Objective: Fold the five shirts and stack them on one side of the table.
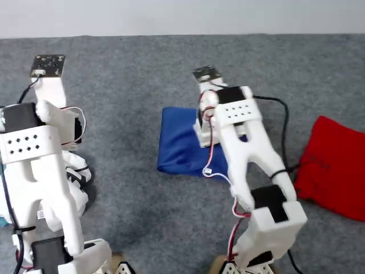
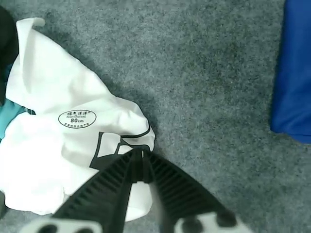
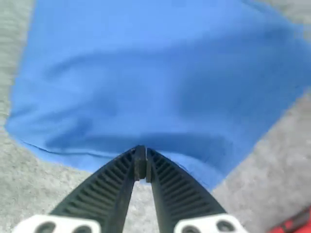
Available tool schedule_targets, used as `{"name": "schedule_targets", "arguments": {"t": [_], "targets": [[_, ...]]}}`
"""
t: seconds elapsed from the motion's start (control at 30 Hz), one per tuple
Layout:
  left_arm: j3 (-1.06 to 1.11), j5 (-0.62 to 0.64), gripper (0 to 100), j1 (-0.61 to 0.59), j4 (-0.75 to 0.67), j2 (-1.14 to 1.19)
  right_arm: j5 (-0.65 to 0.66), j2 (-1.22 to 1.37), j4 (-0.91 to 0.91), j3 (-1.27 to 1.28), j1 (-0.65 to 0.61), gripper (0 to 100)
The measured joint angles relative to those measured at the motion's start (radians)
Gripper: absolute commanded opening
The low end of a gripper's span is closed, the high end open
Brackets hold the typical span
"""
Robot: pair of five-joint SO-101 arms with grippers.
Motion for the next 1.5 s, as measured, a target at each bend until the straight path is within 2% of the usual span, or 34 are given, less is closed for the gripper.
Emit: {"name": "schedule_targets", "arguments": {"t": [0.13,0.33,0.43,0.53,0.67,0.87,1.0,1.33,1.5], "targets": [[0.0,0.0,1,0.002,0.0,0.0,0.0,0.118,0.071,0.0,0.011,0.9],[0.0,0.0,1,0.002,0.0,0.0,0.003,0.16,0.307,-0.012,0.107,0.9],[0.0,0.0,1,0.002,0.0,0.0,0.003,0.152,0.313,-0.025,0.161,0.9],[0.0,0.0,1,0.002,-0.002,0.0,0.003,0.13,0.313,-0.041,0.16,0.9],[0.0,0.0,1,0.002,-0.002,0.0,0.003,0.12,0.302,-0.095,0.074,0.9],[0.0,0.0,1,0.002,-0.002,0.0,0.003,0.12,0.153,-0.12,-0.14,0.9],[0.0,0.0,1,-0.043,-0.002,0.0,0.003,0.123,0.083,-0.12,-0.242,0.9],[0.0,0.0,1,-0.207,-0.002,0.0,0.003,0.316,0.048,-0.15,-0.342,0.9],[0.0,0.0,1,-0.221,-0.002,0.0,0.003,0.308,0.11,-0.262,-0.35,0.9]]}}
